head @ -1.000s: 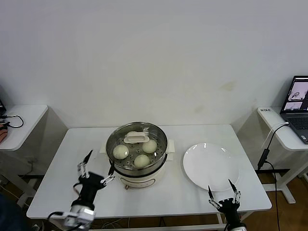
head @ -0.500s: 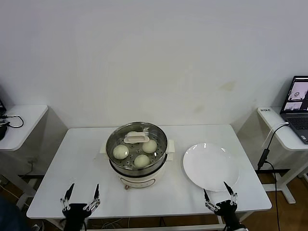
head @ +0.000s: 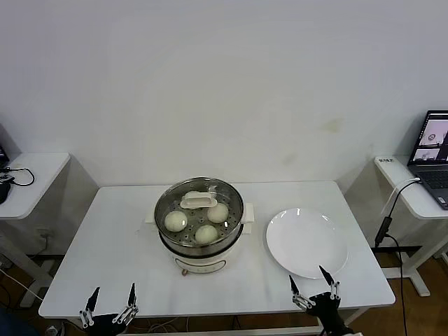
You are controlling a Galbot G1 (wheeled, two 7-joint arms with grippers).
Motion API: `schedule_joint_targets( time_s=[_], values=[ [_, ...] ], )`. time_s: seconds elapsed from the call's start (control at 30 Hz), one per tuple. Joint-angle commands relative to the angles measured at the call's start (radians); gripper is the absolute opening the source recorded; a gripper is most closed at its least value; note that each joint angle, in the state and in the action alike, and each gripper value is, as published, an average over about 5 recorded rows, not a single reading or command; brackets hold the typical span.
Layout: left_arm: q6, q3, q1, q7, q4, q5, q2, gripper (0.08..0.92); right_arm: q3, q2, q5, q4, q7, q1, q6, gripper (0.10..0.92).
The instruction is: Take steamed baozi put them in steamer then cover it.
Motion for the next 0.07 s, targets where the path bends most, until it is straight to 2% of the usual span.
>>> schedule_joint_targets(
  time_s=[0.03,0.07],
  values=[
    [0.009,-0.008,0.014,-0.007,0.02,-0.093,-0.02,0.823,-0.014,-0.006,0.098,0.021,0.006,-0.013,-0.025,0.823],
    [0.012,-0.008,0.013,-0.007,0.02,-0.096,-0.022,0.823,-0.016,-0.005,0.103,0.022,0.008,-0.012,-0.026,0.823]
  ],
)
